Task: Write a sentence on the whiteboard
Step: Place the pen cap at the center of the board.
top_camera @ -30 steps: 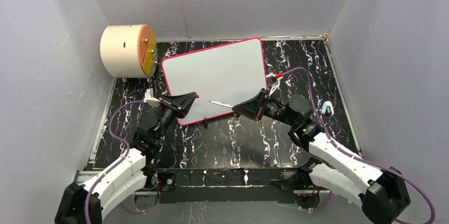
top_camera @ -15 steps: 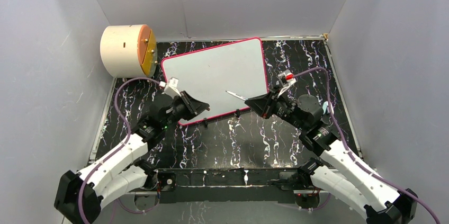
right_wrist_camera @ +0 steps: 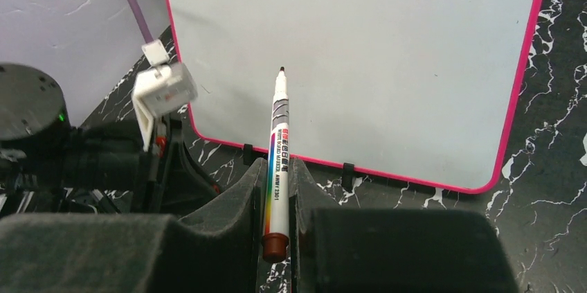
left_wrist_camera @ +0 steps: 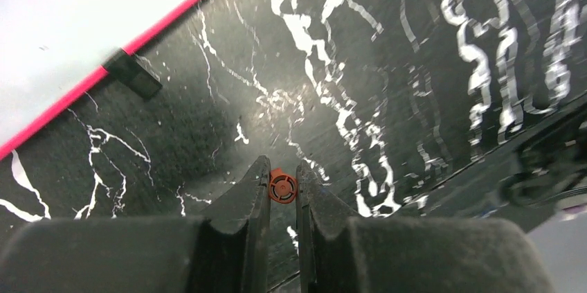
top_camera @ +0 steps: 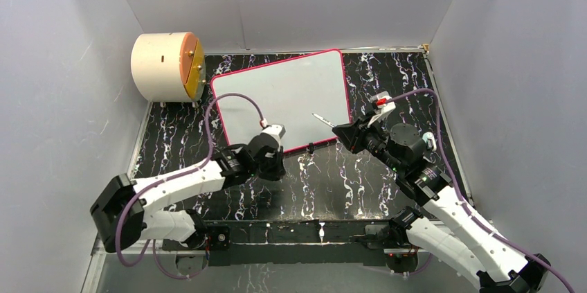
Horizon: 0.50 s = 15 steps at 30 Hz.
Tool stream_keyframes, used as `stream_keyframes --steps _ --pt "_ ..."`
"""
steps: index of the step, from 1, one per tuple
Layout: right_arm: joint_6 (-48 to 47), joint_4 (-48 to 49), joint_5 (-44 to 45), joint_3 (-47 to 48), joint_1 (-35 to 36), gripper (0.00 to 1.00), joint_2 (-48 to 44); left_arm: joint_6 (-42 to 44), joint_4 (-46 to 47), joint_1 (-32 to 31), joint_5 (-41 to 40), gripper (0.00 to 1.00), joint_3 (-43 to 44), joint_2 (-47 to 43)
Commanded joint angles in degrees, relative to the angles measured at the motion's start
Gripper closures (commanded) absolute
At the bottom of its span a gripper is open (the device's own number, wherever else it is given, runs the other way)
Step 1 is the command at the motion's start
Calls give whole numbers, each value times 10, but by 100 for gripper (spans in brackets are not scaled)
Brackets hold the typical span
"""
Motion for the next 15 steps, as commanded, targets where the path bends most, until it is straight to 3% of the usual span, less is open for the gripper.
stream_keyframes --steps 1,15 --pt "-2 13 17 5 -3 100 -5 39 -58 -35 -59 100 25 38" --pt "-19 17 23 -21 -3 100 -5 41 -81 -67 -96 98 67 164"
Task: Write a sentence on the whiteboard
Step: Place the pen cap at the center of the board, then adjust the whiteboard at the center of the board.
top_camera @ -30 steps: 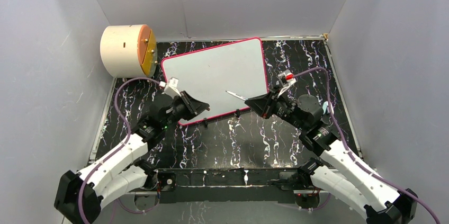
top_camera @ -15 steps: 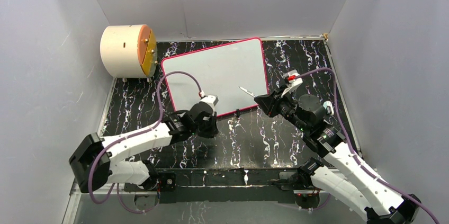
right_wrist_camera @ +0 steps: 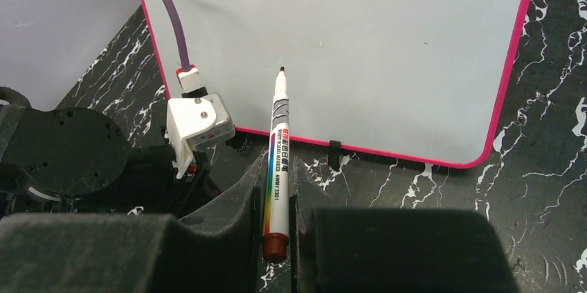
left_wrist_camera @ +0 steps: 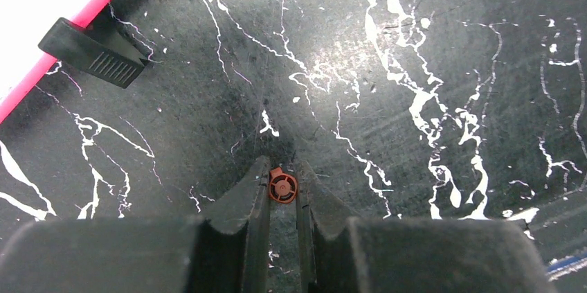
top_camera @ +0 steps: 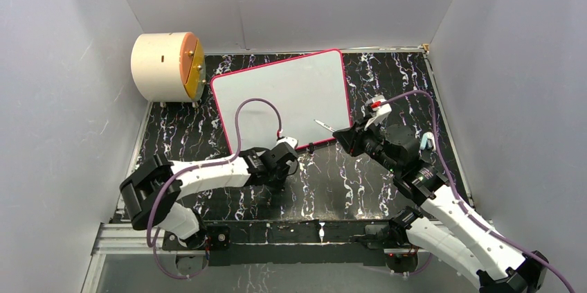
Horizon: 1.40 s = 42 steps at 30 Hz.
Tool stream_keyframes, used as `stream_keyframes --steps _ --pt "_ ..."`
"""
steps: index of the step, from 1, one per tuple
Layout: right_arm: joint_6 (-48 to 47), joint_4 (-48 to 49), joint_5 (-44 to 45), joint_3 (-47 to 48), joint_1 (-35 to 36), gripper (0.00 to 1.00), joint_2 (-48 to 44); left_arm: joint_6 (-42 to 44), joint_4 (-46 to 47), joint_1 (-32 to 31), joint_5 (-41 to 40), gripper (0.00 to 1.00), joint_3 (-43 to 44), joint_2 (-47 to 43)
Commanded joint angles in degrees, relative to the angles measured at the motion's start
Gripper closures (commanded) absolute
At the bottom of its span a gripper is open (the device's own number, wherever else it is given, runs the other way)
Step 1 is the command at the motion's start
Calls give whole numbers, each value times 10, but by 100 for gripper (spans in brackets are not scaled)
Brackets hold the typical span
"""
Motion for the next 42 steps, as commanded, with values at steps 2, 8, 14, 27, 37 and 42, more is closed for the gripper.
stream_keyframes --steps 2,8,14,27,37,42 --pt "-13 35 13 -6 -3 100 -11 8 -18 -5 -38 95 29 24" --pt "-24 27 17 -4 -2 100 -13 6 -16 -5 -45 81 35 23" --pt "-28 3 9 10 -3 100 -14 5 -17 -5 -53 63 39 4" --pt "-29 -11 5 14 -3 100 -7 27 -67 -4 -149 26 81 -126" --pt "-58 -30 -2 45 -3 100 34 136 -114 46 -241 15 200 -151" --pt "-74 -6 -21 45 -3 100 23 180 -105 143 -183 15 254 -165"
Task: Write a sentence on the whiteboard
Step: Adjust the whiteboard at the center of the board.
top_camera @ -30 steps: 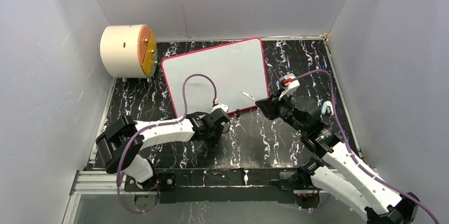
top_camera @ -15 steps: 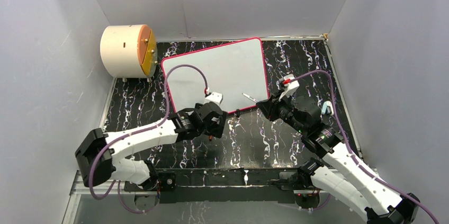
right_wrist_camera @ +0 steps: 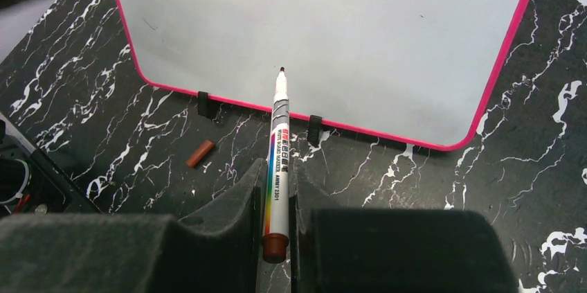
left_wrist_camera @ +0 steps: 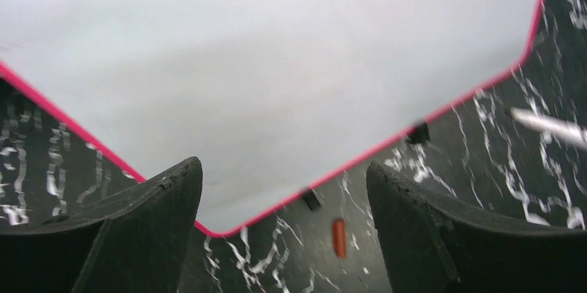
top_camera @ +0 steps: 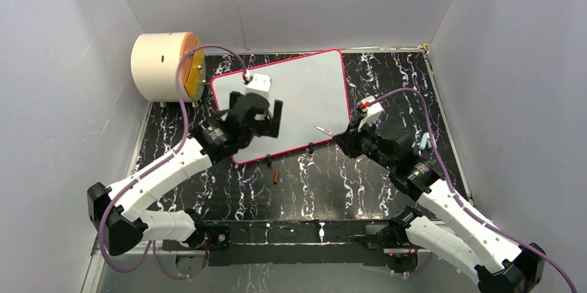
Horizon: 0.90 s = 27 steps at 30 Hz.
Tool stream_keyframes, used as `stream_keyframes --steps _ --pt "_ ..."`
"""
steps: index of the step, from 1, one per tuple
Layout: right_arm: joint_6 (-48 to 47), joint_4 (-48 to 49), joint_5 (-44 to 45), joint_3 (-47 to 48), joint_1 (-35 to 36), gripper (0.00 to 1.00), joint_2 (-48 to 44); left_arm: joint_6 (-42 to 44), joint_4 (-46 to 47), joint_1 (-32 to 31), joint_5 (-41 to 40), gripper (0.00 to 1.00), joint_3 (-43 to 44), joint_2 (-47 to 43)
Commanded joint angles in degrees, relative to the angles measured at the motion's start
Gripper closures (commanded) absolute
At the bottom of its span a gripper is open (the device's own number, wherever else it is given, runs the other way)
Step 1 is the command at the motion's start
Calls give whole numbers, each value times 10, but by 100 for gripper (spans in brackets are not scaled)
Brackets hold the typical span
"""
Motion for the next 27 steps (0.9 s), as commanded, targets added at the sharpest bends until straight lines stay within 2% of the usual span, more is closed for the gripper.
stream_keyframes --steps 1,4,14,16,24,27 --pt "-25 38 -14 37 -3 100 -12 59 -1 78 12 14 56 -32" --pt "-33 38 -11 48 -3 100 -3 66 2 137 55 13 76 -34" --pt "-62 40 -10 97 -3 100 44 54 39 351 299 13 76 -39" --pt "-66 43 -14 103 -3 100 55 44 65 399 369 13 60 -42" --pt "-77 80 -44 95 -2 100 72 -7 193 547 565 16 -2 -2" --pt "-84 87 -54 94 -3 100 74 -30 252 581 656 19 -10 35"
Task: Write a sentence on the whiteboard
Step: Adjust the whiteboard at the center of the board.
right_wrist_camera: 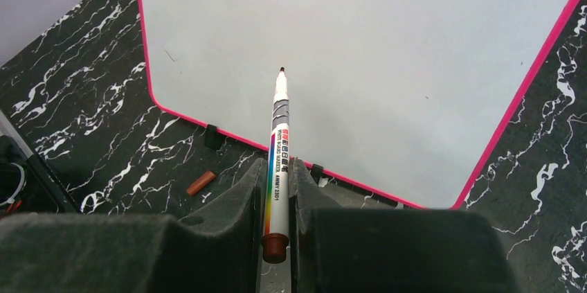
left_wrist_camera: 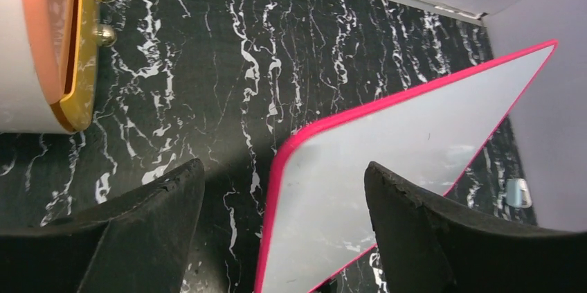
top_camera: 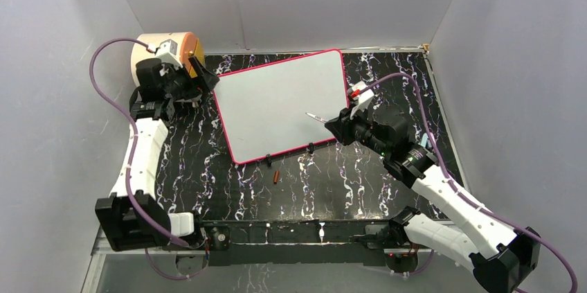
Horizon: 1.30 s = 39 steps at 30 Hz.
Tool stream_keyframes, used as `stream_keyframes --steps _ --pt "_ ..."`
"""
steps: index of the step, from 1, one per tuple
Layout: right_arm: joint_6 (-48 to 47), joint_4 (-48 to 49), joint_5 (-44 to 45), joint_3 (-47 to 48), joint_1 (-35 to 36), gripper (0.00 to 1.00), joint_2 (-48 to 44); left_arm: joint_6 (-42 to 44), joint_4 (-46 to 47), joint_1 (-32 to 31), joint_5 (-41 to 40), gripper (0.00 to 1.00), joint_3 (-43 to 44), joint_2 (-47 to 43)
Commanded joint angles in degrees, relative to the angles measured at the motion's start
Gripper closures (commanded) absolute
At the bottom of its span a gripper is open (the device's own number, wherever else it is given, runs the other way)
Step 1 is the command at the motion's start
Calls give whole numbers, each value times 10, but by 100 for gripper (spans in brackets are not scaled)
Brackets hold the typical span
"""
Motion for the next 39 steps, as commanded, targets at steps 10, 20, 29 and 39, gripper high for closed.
stream_keyframes --steps 10,20,29,39 --pt "-36 80 -57 24 -2 100 11 -158 333 65 335 30 -42 133" --pt "-34 79 -76 32 -1 100 31 -275 529 65 410 47 -108 148" --pt "-33 80 -86 32 7 100 32 -288 549 64 411 77 -155 118" --pt "-40 77 -79 39 29 100 34 -296 582 51 418 99 -227 75"
